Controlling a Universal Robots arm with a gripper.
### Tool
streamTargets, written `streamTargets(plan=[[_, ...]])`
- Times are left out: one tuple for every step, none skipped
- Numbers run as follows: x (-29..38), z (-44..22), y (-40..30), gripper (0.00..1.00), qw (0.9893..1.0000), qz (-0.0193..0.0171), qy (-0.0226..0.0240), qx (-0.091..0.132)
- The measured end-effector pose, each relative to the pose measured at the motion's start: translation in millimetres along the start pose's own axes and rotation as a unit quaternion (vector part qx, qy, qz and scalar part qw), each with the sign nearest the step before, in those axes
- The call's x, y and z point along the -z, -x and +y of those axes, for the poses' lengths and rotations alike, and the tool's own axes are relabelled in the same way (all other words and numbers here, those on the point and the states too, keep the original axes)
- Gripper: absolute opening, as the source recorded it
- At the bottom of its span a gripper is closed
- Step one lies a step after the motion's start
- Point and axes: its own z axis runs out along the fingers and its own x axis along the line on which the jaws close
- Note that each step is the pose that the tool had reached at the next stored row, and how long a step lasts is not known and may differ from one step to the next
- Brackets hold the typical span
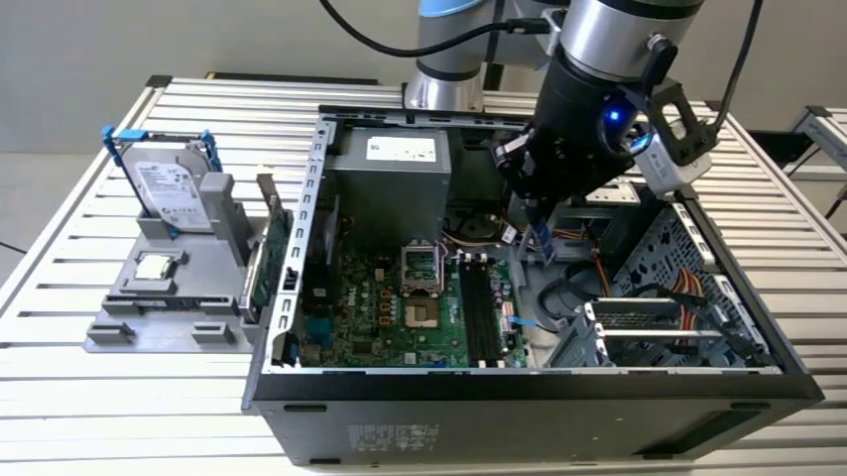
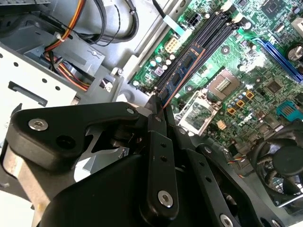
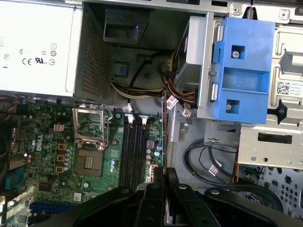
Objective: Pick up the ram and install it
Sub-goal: 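Insert the ram into the slot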
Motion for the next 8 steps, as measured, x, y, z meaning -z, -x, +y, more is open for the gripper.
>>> streamTargets(plan=[[-0.2,0.0,-0.4,0.0,1.0,-0.0001,0.0,-0.001],[-0.4,0.0,-0.8,0.0,1.0,-0.0003,0.0,-0.002],[-0.7,0.0,-1.0,0.0,1.0,-0.0005,0.0,-0.004],[-1.0,0.1,-1.3,0.0,1.0,-0.0007,0.0001,-0.006],[-1.3,0.1,-1.6,0.0,1.0,-0.0009,0.0,-0.009],[-1.6,0.0,-1.8,0.0,0.9999,-0.0011,0.0,-0.012],[-1.8,0.0,-2.0,0.0,0.9999,-0.0013,-0.0001,-0.015],[-2.1,0.0,-2.2,0.0,0.9998,-0.0015,-0.0001,-0.019]])
